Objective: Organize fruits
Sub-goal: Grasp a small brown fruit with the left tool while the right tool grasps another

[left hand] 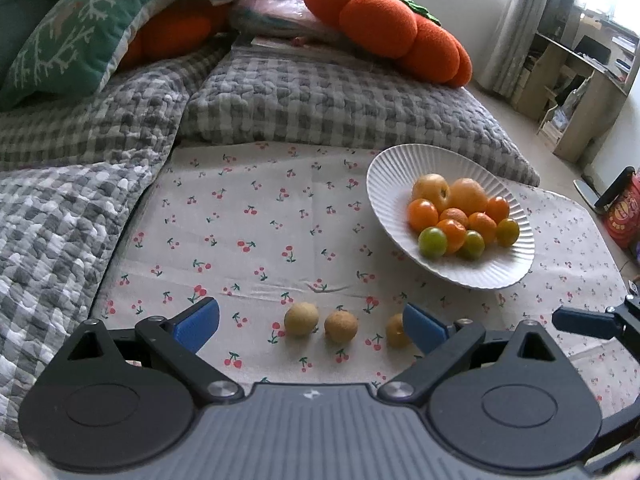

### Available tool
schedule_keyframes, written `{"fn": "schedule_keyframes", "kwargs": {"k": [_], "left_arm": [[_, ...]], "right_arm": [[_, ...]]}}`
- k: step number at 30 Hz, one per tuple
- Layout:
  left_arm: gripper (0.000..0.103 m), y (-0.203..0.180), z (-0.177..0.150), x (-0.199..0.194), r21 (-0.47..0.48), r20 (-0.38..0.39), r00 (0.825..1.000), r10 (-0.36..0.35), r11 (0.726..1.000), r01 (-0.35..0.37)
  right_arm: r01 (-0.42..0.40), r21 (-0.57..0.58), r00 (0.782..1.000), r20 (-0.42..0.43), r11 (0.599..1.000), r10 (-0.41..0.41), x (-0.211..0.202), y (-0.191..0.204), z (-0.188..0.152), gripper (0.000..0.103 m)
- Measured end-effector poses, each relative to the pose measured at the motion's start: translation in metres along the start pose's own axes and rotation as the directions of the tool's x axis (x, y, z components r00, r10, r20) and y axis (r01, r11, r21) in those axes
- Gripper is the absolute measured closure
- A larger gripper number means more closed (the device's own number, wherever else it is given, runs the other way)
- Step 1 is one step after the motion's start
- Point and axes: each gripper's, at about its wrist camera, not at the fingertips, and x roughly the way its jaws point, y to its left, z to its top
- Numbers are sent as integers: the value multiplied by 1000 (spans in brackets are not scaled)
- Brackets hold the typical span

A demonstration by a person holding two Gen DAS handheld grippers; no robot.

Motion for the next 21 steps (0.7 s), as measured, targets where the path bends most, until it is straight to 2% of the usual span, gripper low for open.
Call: {"fn": "schedule_keyframes", "kwargs": {"k": [8, 15, 21], "left_arm": [[15, 5, -2, 23, -26, -57, 998, 23, 999, -24], [34, 16, 0, 40, -88, -95, 995, 0, 996, -8], [48, 18, -1, 54, -107, -125, 992, -24, 994, 10]], "right_arm": [[33, -37, 997, -69, 999, -35, 26, 2, -9, 26], [54, -12, 995, -83, 998, -54, 36, -3, -10, 38], [59, -30, 994, -87, 998, -62, 43, -4, -12, 43]]}}
